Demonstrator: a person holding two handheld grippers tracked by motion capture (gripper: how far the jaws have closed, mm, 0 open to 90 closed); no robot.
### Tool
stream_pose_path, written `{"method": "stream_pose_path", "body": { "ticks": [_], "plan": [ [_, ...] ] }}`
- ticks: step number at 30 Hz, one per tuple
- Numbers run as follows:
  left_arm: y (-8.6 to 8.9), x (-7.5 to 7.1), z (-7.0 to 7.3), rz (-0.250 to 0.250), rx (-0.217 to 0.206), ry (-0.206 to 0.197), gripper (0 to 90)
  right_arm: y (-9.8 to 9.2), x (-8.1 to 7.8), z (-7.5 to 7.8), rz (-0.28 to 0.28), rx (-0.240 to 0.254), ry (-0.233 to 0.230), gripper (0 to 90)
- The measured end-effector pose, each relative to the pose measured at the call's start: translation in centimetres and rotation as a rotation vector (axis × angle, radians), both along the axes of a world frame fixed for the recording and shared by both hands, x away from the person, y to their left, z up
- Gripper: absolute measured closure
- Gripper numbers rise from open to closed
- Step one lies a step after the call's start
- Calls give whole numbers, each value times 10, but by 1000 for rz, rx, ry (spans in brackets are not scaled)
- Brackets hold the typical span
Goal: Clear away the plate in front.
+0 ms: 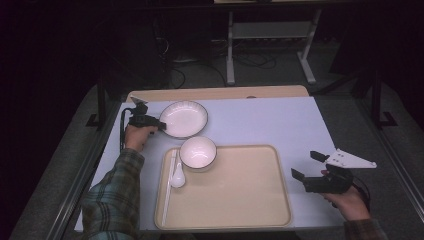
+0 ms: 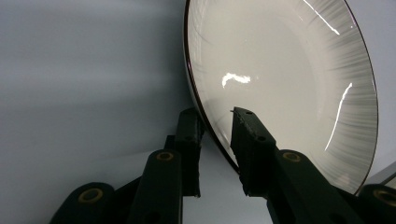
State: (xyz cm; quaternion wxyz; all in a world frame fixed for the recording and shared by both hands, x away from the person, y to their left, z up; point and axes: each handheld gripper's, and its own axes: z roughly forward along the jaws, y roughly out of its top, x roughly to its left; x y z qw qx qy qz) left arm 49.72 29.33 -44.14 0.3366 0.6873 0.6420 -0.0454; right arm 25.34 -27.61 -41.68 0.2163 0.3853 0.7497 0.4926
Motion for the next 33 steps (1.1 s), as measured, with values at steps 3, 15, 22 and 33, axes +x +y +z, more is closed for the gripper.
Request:
{"method": "stream_pose_path", "body": {
  "ticks": [3, 15, 22, 33],
  "plan": [
    [1, 2, -2, 9, -25, 10, 716, 0, 0, 0, 1, -1, 1, 57],
    [3, 2, 4, 56, -112, -25, 827, -1, 1, 0, -2, 2, 2, 58],
    [-5, 0, 19, 35, -89, -93, 853, -1, 1, 0, 0, 3, -2, 58],
    [-20, 6, 57, 0, -46, -217, 841, -2, 1, 0, -5, 5, -5, 58]
  ]
}}
